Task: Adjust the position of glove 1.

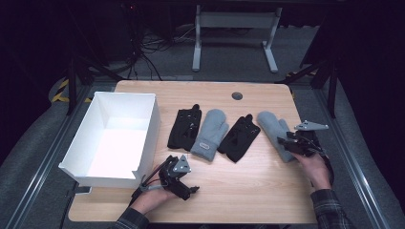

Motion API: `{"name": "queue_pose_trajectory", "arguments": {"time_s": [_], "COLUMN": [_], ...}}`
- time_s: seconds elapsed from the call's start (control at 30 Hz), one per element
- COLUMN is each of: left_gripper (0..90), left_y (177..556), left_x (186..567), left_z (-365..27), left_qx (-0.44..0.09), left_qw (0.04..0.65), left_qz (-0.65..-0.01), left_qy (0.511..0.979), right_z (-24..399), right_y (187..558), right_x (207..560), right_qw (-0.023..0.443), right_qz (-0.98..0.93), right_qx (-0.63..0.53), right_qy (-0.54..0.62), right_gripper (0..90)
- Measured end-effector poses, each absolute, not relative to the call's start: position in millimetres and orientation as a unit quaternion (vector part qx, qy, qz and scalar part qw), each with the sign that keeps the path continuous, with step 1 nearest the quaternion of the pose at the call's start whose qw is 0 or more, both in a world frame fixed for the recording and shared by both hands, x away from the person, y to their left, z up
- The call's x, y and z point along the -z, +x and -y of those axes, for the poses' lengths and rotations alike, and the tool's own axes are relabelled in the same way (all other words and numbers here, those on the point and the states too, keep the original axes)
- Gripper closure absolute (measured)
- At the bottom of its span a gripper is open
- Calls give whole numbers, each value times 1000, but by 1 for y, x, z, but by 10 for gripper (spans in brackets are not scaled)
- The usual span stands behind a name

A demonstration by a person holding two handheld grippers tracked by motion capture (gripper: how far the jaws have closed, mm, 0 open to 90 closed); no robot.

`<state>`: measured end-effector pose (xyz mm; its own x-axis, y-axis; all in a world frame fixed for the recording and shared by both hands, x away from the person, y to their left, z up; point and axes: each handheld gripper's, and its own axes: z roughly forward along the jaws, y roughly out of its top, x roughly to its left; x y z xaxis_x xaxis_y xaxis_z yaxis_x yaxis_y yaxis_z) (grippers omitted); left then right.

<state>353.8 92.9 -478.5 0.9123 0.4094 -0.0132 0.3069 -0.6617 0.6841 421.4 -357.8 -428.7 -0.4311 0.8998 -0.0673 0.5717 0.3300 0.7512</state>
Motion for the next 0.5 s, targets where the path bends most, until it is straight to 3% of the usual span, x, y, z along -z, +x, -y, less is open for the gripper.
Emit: {"name": "queue_pose_trajectory", "arguments": {"time_s": [0.17,0.4,0.5], "left_gripper": [1,2,3], "left_y": [354,354,353], "left_x": [478,479,478], "left_z": [-93,-93,-93], "left_qx": [-71,-71,-71], "left_qw": [361,361,361], "left_qz": [-197,-197,-195], "left_qy": [909,908,909], "right_z": [358,357,362], "right_y": [427,425,425], "right_x": [437,448,449], "right_qw": [237,248,244], "right_qz": [-786,-794,-789], "right_qx": [-320,-310,-324], "right_qy": [473,460,461], "right_gripper": [586,807,851]}}
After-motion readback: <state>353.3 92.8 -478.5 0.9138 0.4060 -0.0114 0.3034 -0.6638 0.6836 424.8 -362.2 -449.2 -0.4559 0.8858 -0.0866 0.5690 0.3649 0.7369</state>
